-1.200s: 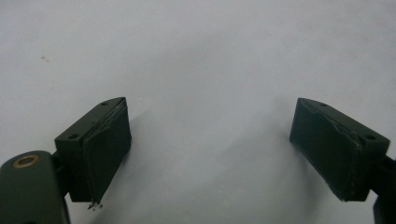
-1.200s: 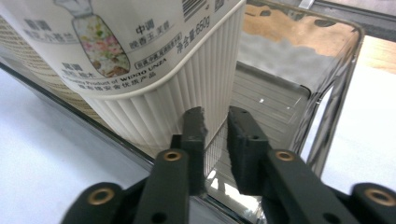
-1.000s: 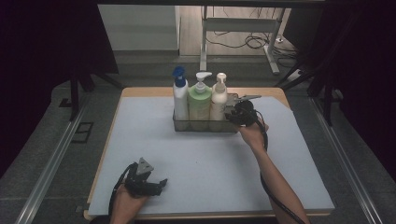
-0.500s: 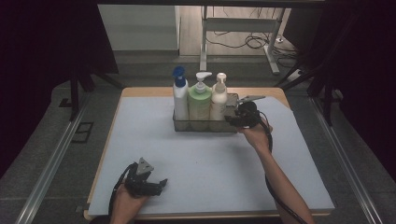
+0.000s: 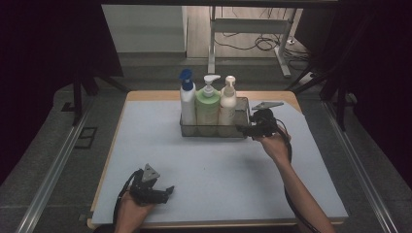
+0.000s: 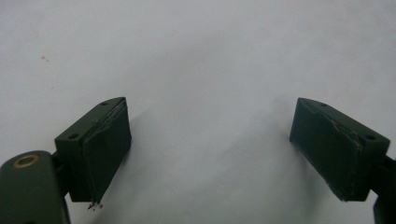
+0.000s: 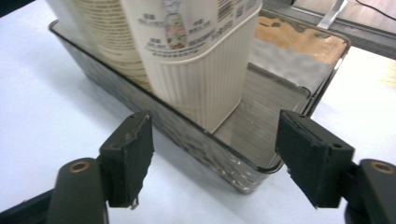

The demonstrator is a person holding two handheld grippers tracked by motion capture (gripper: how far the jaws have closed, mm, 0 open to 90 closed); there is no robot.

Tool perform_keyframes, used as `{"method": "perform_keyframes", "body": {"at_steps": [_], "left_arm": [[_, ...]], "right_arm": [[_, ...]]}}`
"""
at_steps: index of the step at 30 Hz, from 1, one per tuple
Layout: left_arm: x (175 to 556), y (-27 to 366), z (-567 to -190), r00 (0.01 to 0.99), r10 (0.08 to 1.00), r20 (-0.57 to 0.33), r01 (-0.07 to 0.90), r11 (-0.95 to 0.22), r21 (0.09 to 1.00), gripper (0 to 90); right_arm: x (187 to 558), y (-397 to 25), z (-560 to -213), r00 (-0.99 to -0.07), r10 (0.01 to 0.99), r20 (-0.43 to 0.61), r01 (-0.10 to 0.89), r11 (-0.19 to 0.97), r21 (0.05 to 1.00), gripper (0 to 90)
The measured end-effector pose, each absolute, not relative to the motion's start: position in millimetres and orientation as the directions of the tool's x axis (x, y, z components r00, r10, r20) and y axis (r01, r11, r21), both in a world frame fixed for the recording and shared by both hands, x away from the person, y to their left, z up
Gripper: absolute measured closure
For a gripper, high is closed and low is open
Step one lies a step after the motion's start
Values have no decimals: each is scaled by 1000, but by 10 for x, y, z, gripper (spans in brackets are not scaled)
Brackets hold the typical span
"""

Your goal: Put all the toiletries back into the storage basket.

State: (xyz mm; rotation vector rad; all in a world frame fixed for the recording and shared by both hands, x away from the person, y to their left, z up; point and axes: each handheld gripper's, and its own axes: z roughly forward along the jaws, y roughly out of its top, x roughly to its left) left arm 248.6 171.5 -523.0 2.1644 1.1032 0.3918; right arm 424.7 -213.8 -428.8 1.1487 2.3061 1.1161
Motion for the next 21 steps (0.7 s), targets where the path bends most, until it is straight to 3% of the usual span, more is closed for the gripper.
{"method": "perform_keyframes", "body": {"at_steps": [11, 21], "left_arm": [[2486, 1714, -5230, 598, 801, -33, 600, -420, 681, 124], [2487, 1715, -5231, 598, 801, -34, 601, -420, 680, 123]], "right_arm": [[4097, -2133, -4286, -663, 748, 1, 485, 429, 762, 142], [3953, -2179, -4285, -682, 732, -12, 475, 454, 754, 111]]}}
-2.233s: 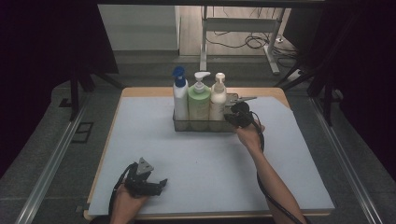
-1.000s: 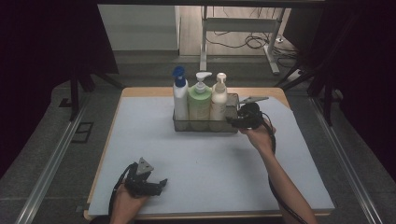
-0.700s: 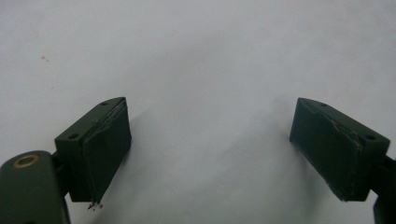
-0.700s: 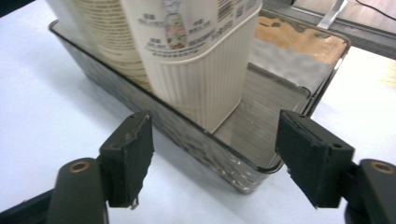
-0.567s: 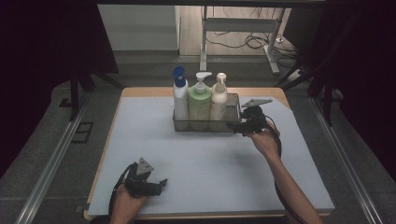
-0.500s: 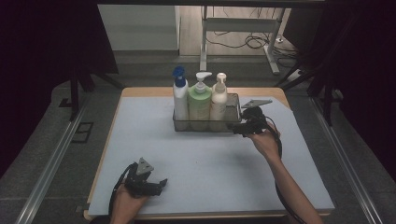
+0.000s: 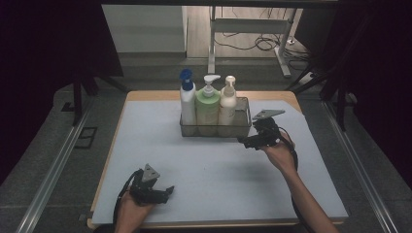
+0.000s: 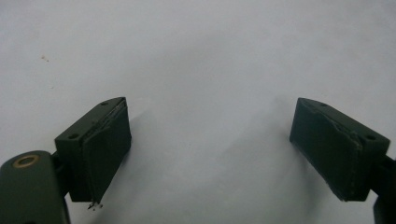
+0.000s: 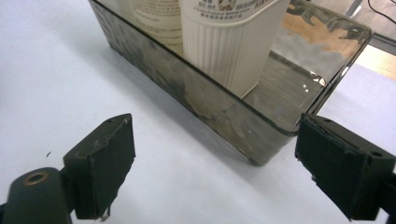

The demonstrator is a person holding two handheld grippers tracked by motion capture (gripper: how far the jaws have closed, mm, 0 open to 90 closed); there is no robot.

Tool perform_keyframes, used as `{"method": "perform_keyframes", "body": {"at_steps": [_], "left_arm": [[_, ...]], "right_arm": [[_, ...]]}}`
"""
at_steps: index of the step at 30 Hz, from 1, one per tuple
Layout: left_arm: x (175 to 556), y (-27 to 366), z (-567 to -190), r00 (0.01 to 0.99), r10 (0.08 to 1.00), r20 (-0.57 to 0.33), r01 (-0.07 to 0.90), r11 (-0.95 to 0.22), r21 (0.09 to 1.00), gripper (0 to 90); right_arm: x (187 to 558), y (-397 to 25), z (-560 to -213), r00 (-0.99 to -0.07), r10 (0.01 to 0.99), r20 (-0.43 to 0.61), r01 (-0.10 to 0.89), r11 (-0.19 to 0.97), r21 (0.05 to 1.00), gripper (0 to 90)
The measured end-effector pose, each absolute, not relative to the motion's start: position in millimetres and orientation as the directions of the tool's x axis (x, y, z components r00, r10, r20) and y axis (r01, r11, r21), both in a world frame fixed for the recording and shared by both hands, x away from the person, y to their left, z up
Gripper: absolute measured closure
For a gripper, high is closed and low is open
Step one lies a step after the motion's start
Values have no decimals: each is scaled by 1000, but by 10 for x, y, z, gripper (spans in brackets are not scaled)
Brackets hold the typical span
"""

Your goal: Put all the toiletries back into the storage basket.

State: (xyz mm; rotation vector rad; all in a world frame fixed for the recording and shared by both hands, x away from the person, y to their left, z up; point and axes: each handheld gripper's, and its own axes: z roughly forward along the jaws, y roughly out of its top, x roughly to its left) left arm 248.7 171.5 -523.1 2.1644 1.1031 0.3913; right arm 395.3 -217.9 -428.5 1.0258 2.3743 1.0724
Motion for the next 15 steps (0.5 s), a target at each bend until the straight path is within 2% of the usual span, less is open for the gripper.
{"method": "perform_keyframes", "body": {"at_steps": [15], "left_arm": [[2486, 1716, -5231, 598, 801, -34, 601, -419, 681, 123]], "right_arm": [[3722, -2369, -4327, -688, 725, -25, 469, 471, 747, 52]]}}
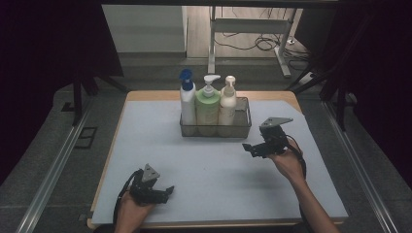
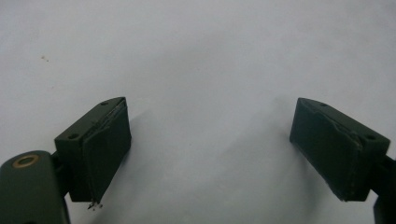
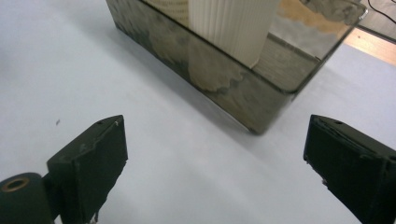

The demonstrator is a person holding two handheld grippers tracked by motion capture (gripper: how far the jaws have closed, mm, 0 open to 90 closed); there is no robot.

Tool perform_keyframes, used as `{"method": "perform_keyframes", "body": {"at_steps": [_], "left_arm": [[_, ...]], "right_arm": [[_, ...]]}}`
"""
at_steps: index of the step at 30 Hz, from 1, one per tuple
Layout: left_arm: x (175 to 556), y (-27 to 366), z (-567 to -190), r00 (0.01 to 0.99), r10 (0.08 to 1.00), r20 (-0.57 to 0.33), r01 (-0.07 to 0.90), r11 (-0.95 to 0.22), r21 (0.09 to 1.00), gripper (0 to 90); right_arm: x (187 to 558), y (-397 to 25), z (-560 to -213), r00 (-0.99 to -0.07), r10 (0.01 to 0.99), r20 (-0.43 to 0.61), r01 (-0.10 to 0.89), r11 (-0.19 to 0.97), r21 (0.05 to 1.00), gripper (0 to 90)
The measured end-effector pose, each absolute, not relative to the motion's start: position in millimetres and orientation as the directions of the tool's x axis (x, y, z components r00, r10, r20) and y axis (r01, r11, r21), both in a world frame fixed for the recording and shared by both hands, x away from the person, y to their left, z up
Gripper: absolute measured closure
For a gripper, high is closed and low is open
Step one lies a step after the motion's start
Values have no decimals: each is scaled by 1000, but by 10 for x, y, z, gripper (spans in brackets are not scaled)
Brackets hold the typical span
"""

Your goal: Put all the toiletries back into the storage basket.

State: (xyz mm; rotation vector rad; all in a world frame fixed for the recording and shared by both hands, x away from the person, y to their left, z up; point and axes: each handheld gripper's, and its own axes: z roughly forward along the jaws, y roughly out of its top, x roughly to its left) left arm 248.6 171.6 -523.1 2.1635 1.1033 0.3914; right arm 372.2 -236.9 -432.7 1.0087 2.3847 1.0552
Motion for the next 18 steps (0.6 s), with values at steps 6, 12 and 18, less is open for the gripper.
{"method": "perform_keyframes", "body": {"at_steps": [6, 12, 18], "left_arm": [[2486, 1714, -5233, 597, 802, -36, 601, -417, 682, 123], [2485, 1712, -5234, 595, 803, -37, 601, -414, 684, 123], [2485, 1712, -5234, 595, 803, -37, 601, -414, 684, 123]], "right_arm": [[3612, -2484, -4339, -683, 730, -29, 477, 476, 739, 18], [3480, -2595, -4339, -679, 733, -34, 479, 479, 736, 2], [3364, -2692, -4377, -679, 733, -42, 485, 491, 724, 0]]}}
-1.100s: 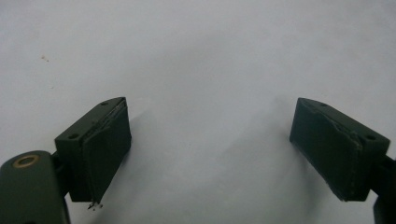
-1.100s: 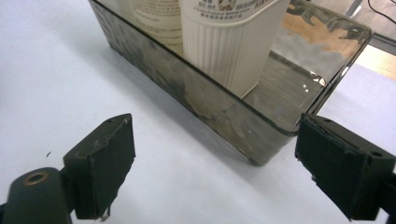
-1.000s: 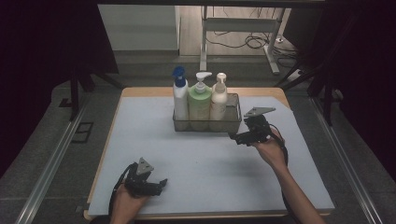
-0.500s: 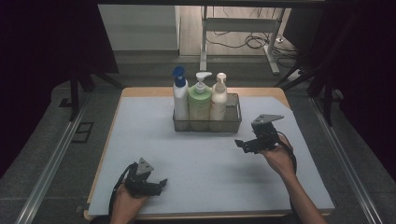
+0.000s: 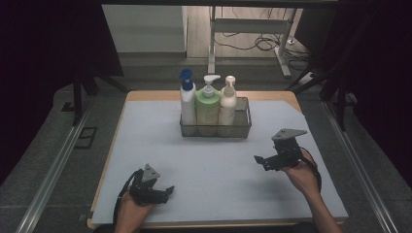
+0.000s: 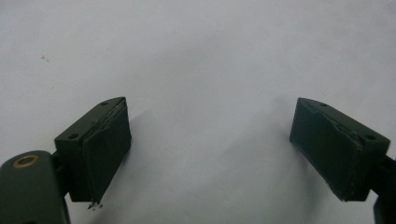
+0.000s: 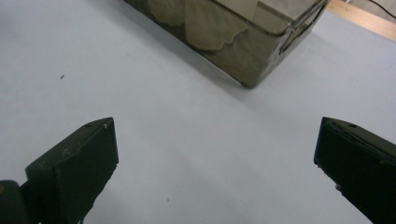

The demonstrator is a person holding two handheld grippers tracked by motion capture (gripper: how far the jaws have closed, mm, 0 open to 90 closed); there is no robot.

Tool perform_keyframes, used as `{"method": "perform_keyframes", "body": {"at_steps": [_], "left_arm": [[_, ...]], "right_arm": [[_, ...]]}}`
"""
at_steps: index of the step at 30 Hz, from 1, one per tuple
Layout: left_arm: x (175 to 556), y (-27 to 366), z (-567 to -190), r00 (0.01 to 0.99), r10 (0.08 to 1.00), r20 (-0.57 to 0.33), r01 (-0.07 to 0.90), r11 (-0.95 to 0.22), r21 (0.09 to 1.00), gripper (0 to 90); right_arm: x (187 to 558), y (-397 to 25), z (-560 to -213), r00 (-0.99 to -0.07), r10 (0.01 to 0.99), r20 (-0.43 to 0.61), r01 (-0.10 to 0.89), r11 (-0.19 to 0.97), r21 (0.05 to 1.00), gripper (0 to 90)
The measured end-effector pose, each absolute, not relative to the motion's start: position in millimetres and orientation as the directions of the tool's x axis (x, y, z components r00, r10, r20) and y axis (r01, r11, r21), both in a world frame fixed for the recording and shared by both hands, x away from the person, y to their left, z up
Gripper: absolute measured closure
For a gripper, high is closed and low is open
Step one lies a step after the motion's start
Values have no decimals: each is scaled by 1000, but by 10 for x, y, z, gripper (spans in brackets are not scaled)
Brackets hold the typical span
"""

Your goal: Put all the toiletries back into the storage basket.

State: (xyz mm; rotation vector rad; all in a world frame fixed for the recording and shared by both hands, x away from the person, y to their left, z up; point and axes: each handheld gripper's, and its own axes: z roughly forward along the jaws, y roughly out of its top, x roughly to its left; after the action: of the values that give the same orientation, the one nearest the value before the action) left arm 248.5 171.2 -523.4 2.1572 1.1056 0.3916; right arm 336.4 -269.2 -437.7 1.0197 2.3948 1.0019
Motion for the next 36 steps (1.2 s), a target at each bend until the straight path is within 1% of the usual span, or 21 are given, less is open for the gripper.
{"method": "perform_keyframes", "body": {"at_steps": [11, 20, 30, 32, 36], "left_arm": [[2484, 1712, -5234, 595, 803, -36, 600, -414, 684, 123], [2484, 1711, -5235, 595, 803, -36, 600, -413, 685, 123], [2483, 1710, -5234, 594, 804, -36, 601, -413, 684, 124], [2484, 1711, -5234, 594, 803, -35, 600, -414, 684, 124], [2483, 1710, -5234, 595, 803, -35, 600, -414, 684, 123]], "right_arm": [[3214, -2829, -4558, -665, 746, -12, 507, 463, 727, 0], [3096, -2827, -4881, -678, 735, -7, 522, 487, 700, 0], [3074, -2802, -5188, -687, 727, 0, 547, 517, 659, 0], [3057, -2817, -5209, -682, 731, 7, 537, 495, 683, 0], [3050, -2815, -5217, -682, 731, -1, 532, 496, 687, 0]]}}
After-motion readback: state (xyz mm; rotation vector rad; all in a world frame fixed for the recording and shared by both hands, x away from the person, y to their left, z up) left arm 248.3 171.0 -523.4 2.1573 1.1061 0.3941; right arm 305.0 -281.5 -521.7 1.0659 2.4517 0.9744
